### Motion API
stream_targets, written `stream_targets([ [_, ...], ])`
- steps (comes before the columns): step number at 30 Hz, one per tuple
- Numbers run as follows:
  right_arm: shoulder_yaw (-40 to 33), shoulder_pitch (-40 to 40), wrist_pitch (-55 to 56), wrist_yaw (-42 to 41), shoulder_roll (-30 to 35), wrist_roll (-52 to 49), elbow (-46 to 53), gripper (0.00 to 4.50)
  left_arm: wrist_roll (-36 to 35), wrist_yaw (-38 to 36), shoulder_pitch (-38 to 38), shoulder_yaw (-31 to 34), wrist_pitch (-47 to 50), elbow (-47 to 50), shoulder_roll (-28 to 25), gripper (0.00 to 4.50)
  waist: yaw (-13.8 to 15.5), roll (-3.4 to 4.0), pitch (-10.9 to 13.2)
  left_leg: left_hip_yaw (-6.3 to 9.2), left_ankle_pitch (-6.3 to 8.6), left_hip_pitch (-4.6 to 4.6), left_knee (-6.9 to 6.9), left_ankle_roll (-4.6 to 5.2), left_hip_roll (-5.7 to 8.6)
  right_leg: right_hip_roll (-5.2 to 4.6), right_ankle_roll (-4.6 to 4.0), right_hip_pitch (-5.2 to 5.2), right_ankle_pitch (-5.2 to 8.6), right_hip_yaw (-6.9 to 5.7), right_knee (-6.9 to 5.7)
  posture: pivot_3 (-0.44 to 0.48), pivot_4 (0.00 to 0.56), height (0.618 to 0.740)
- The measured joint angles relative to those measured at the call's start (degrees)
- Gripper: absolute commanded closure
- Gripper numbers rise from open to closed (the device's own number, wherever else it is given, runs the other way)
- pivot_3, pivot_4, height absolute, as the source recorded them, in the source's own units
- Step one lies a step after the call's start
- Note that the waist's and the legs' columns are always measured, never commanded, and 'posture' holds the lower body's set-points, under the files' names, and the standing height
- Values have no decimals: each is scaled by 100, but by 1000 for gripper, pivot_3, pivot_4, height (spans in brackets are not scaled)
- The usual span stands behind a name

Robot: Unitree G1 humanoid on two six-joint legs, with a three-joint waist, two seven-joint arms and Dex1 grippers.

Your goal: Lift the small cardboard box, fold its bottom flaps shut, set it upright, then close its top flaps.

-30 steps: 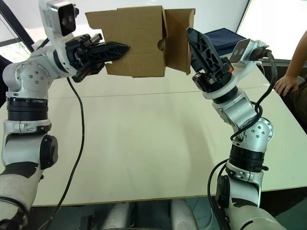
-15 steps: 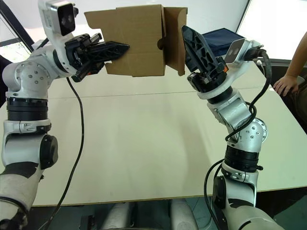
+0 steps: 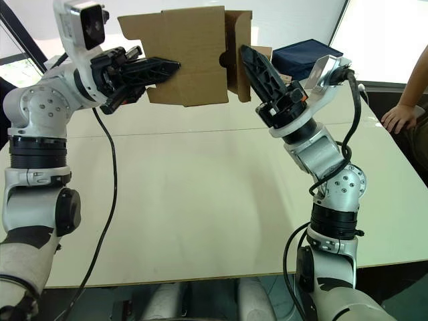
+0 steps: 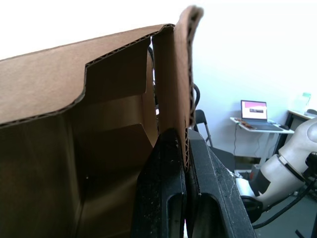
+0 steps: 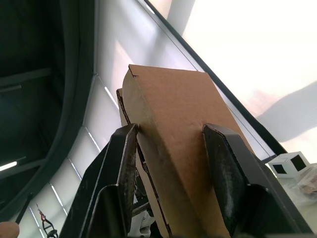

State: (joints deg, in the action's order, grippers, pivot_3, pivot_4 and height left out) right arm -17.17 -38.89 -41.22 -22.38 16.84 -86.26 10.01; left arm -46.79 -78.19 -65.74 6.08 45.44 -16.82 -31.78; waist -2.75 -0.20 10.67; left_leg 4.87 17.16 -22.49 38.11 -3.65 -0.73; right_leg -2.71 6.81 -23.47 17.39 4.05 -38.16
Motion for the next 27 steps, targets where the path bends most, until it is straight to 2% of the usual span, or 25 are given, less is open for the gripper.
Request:
stream_targets([
  [8,69,-29,55,27,-48,79,1,2434,3,-5,0,-1,-5,0,0,4500,-2,0,0,0,0,0,0,0,0,0,0,0,0,0,0,0,150,740],
  [21,343,-152,476,606,-375,753,380,2434,67,-25,1,-2,-138,0,4,4500,-12,0,0,0,-1,0,-1,-1,0,0,0,-2,0,0,-1,0,150,740],
  [27,310,-216,524,722,-501,537,452,2434,98,-20,1,1,-146,-3,12,4500,-20,0,0,1,-1,0,-2,-1,0,0,0,-2,0,0,-1,0,150,740],
])
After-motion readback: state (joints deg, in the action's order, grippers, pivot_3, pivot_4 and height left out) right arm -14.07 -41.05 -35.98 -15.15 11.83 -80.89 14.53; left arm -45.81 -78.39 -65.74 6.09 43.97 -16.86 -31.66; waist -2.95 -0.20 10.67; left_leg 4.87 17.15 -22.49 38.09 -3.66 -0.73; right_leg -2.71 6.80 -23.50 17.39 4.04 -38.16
